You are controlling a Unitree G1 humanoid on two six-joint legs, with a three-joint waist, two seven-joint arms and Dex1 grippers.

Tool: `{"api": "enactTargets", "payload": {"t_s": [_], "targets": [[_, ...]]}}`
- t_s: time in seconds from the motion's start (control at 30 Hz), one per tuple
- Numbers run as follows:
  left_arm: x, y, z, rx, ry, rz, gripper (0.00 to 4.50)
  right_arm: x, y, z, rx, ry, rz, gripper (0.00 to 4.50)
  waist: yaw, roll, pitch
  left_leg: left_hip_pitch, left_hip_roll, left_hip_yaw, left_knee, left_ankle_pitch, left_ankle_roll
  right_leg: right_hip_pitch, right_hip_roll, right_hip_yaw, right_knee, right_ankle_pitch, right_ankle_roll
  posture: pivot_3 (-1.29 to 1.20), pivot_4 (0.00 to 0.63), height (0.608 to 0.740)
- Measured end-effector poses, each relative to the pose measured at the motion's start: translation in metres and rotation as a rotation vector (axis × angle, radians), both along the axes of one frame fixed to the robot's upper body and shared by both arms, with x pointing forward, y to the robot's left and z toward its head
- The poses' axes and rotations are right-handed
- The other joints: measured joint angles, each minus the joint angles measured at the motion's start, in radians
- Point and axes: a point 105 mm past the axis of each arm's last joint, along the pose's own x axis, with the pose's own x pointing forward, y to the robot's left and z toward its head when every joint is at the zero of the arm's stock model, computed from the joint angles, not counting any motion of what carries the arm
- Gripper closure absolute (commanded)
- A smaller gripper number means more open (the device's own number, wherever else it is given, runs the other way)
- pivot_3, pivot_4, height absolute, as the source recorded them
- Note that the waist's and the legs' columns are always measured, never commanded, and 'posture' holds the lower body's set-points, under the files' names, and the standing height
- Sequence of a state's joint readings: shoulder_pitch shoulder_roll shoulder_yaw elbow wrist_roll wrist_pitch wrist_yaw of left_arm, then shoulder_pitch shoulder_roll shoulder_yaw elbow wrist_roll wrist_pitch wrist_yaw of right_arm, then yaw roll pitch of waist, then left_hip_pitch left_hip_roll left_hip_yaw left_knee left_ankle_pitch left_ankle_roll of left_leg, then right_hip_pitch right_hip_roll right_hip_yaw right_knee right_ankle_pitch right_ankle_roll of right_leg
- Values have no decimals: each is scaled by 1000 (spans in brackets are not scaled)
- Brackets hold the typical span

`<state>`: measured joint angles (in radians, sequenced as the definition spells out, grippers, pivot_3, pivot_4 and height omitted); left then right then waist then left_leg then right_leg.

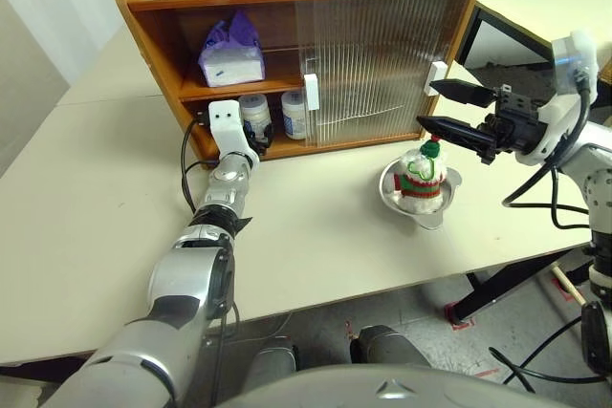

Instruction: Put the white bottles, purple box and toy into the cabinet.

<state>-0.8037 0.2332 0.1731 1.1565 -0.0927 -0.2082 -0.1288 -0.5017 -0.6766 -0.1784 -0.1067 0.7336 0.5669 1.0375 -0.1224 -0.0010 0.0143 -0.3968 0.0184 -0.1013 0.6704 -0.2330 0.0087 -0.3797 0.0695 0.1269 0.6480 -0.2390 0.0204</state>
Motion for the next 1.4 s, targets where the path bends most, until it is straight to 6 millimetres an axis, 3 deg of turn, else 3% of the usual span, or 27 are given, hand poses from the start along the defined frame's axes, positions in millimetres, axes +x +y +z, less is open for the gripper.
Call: {"api": "enactTargets", "payload": {"t_s": [0.07, 0.1, 0.4, 0.77, 0.93, 1.07, 1.37, 1.4], "targets": [[0, 0, -2, 8, 7, -3, 66, 0, 0, 0, 0, 0, -1, 0, -3, 0, 0, 0, 0, 0, 0, 0, 0, 0, 0, 0, 0, 0, 0, -190, 6, 740], [-1, 0, -3, 10, 11, -5, 25, 0, 0, 0, 0, 0, -1, 0, -4, 0, 0, 0, -1, 0, 0, 0, 0, 0, 0, 0, 0, 0, 0, -189, 6, 740], [-3, 1, -3, 11, -2, -17, 25, 0, 0, 0, 1, 1, -1, 0, -8, 0, 0, 0, -1, 0, 0, 0, 0, 0, 0, 0, 0, 0, 0, -172, 4, 740], [-21, 17, -2, 0, -72, 9, 25, 1, 1, -1, 11, 9, 11, 0, -5, 0, 0, 0, -2, 1, 0, 0, 0, 0, 0, 0, 0, 0, 0, -146, 1, 740], [-46, 0, 6, 2, -118, -112, 25, 3, 2, -1, 19, 11, 22, 0, -3, 0, 0, -1, -3, 2, -1, 0, 0, -1, 0, -1, 0, -1, -1, -132, 0, 740], [-66, -25, 18, -35, -116, -246, 1145, 3, 3, 0, 23, 7, 34, 0, 7, 0, -1, -1, -3, 3, -1, 0, 0, -1, 0, -1, 0, -1, -2, -128, 0, 740], [-95, -103, 54, -91, -131, -608, 4422, 5, 3, -3, 19, 5, 31, 0, 37, 0, -1, 1, -1, 3, 0, -1, -1, 0, -1, 0, 0, 1, -6, -131, 0, 740], [-94, -109, 58, -97, -135, -628, 4469, 6, 4, -3, 19, 5, 33, 0, 38, 0, -1, 1, -1, 3, 0, -1, -1, 1, -1, 0, 0, 1, -6, -131, 0, 740]]}}
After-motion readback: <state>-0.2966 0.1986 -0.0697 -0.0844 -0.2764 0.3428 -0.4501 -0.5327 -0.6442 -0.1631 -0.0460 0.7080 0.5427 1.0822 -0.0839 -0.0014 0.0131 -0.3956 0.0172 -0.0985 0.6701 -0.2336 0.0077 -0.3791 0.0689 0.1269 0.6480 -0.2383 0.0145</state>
